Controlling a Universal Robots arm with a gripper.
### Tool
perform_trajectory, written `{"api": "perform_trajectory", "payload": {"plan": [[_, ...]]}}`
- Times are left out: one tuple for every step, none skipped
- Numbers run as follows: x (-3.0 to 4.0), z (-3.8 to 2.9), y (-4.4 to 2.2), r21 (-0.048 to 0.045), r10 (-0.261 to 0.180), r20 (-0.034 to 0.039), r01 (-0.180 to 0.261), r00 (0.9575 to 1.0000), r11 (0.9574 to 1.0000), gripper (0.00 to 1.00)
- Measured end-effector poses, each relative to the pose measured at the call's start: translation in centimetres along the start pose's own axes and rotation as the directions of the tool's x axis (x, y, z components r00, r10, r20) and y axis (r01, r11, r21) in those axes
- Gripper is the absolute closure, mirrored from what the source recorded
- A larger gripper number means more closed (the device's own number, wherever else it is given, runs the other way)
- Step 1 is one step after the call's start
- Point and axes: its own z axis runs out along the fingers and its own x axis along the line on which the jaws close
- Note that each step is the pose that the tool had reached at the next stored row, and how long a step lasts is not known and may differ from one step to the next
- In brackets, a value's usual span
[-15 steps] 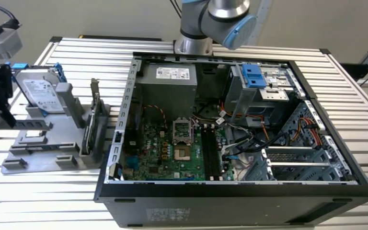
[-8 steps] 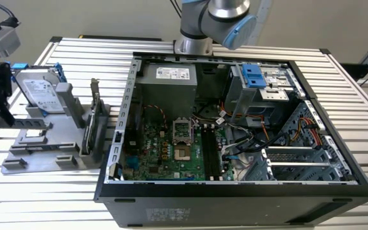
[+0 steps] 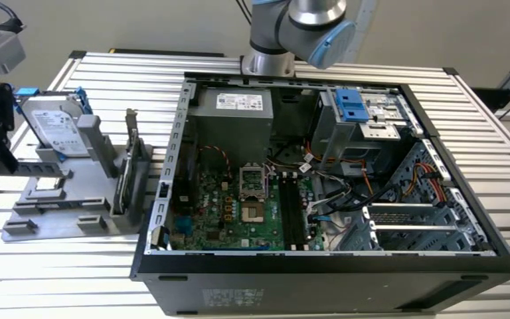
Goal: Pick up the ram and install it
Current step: 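Pick up the ram and move it above insertion slot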
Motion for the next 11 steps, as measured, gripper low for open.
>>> {"api": "perform_trajectory", "payload": {"plan": [[0.00, -0.08, 0.00, 0.0000, 0.000, 0.0000, 0.000, 1.0000, 1.0000, 1.00], [-0.01, -0.17, 0.00, 0.0001, 0.000, 0.0000, 0.000, 1.0000, 1.0000, 1.00], [-0.01, -0.24, 0.00, 0.0000, 0.000, 0.0000, 0.000, 1.0000, 1.0000, 1.00], [-0.02, -0.32, 0.00, 0.0000, 0.000, 0.0000, 0.000, 1.0000, 1.0000, 1.00], [-0.02, -0.39, 0.01, 0.0000, 0.000, 0.0000, 0.000, 1.0000, 1.0000, 1.00], [-0.03, -0.47, 0.01, 0.0000, 0.000, 0.0000, 0.000, 1.0000, 1.0000, 1.00], [-0.04, -0.54, 0.01, 0.0000, 0.000, 0.0000, 0.000, 1.0000, 1.0000, 1.00], [-0.04, -0.61, 0.01, 0.0000, 0.000, -0.0001, 0.000, 1.0000, 1.0000, 1.00], [-0.04, -0.69, 0.01, 0.0000, 0.000, 0.0000, 0.000, 1.0000, 1.0000, 1.00], [-0.05, -0.75, 0.01, 0.0001, 0.000, 0.0001, 0.000, 1.0000, 1.0000, 1.00], [-0.05, -0.81, 0.01, 0.0000, 0.000, 0.0000, 0.000, 1.0000, 1.0000, 1.00]]}}
